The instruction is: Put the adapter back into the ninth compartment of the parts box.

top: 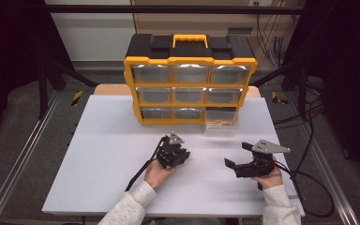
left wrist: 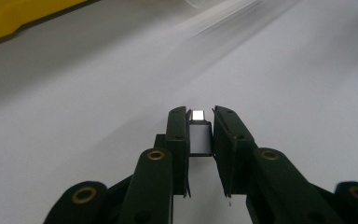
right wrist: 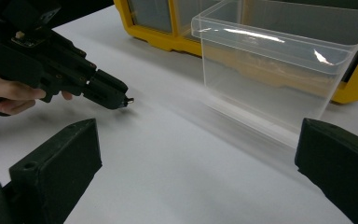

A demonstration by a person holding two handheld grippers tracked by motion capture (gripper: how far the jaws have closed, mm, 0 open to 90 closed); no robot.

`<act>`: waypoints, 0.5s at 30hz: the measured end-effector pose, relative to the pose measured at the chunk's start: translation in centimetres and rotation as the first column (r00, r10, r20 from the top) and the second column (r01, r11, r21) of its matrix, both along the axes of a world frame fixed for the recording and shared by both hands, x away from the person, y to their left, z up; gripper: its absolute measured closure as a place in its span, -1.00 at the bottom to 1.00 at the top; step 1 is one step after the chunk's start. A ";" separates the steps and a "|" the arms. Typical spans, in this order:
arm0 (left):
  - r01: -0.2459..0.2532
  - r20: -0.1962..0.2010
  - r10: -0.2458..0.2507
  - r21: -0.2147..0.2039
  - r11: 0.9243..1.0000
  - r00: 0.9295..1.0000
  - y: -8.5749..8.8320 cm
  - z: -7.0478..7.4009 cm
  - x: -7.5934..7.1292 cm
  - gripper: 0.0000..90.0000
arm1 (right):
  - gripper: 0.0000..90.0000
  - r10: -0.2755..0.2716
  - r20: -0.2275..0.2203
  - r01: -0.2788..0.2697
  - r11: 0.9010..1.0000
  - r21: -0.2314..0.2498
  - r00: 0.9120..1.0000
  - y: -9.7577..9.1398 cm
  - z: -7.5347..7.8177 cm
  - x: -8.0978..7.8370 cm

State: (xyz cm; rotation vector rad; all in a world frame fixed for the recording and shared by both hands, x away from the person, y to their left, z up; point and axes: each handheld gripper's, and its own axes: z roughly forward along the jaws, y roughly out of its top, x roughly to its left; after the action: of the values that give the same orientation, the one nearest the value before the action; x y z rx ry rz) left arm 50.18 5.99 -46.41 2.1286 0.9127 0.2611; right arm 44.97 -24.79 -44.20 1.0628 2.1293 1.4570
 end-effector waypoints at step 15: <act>0.029 0.029 -0.028 -0.025 0.999 0.999 -0.1 2.0 -0.6 0.68 | -0.99 0.000 -0.001 0.000 1.000 0.000 1.000 0.0 0.0 0.0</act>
State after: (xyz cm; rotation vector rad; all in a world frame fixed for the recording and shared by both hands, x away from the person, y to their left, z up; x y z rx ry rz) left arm 49.62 5.93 -44.41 2.1076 0.8642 0.2634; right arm 44.94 -24.81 -44.17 1.0637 2.1294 1.4570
